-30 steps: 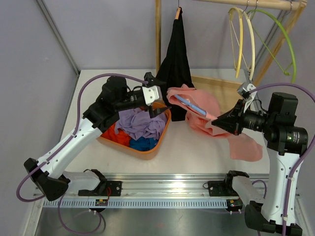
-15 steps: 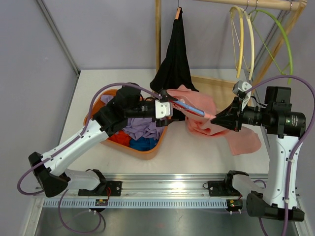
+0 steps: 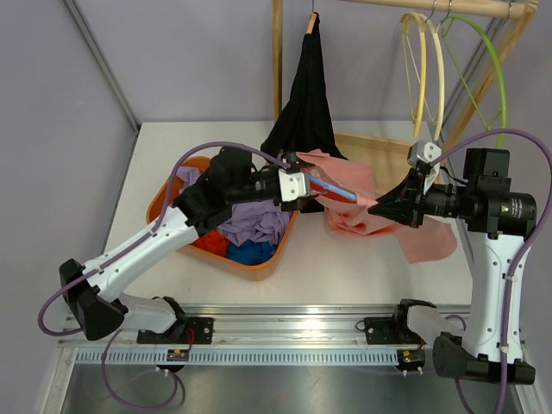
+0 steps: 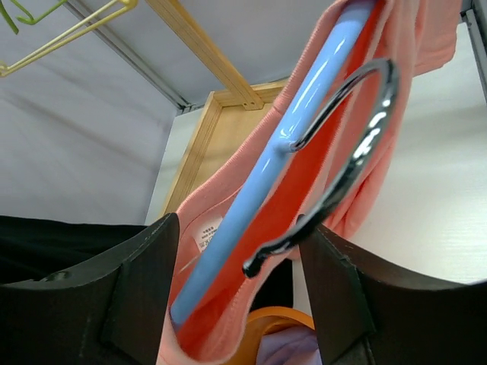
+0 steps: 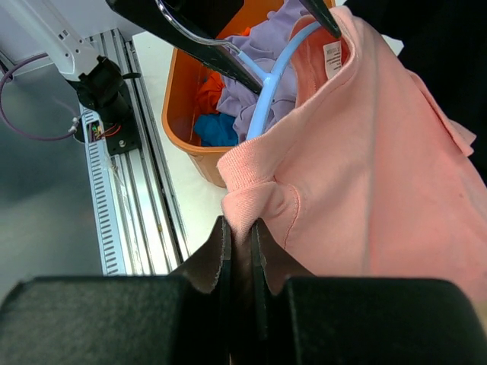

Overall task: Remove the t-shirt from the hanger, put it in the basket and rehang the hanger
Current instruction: Remove the tshirt from the hanger

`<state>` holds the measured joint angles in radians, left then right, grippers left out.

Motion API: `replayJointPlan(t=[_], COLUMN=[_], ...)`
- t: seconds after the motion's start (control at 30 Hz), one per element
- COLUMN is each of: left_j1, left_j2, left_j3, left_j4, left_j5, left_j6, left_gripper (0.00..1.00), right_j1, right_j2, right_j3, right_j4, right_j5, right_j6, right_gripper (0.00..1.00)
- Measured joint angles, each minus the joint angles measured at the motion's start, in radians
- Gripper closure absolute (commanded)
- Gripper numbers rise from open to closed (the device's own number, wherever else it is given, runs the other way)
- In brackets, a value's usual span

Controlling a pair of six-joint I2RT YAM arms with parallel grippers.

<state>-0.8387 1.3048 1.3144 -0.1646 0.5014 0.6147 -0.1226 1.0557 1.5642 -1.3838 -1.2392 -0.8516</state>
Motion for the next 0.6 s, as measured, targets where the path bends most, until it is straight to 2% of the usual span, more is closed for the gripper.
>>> replayJointPlan(t=[0.1,0.2,0.37,0.47,0.57,0.6], left_j1=[0.0,0.0,0.001,0.001,0.001,0.0], left_j2=[0.012,0.035,0.07,0.076,0.076,0.076], left_j3=[0.0,0.008,0.017,0.026,0.026,0.026], left_j4=[0.003,-0.009,-0.01,-0.026,-0.081,-0.111], left_j5=[-0.001,0.003,0.005,0.006,0.031,0.045], left_j6=[0.014,0.035,0.069,0.098,0.156,0.169], left_gripper=[0.37,0.48,0.69,0.78,1.0,1.0], right_j1=[0.004,0.007,0.013,0.014,0.014,0.013], right_j2=[0.0,0.0,0.0,0.0,0.0,0.0], right_j3=[0.0,0.0,0.0,0.0,0.0,0.001], right_j4=[-0.001,-0.001,-0.013,-0.018,-0.002,0.007], right_j5=[-0.004,-0.005,0.005,0.011,0.017,0.016], right_j6=[-0.004,-0.006,-0.008,-0.009,0.0,0.013], right_gripper=[1.0,1.0,1.0,1.0,1.0,1.0])
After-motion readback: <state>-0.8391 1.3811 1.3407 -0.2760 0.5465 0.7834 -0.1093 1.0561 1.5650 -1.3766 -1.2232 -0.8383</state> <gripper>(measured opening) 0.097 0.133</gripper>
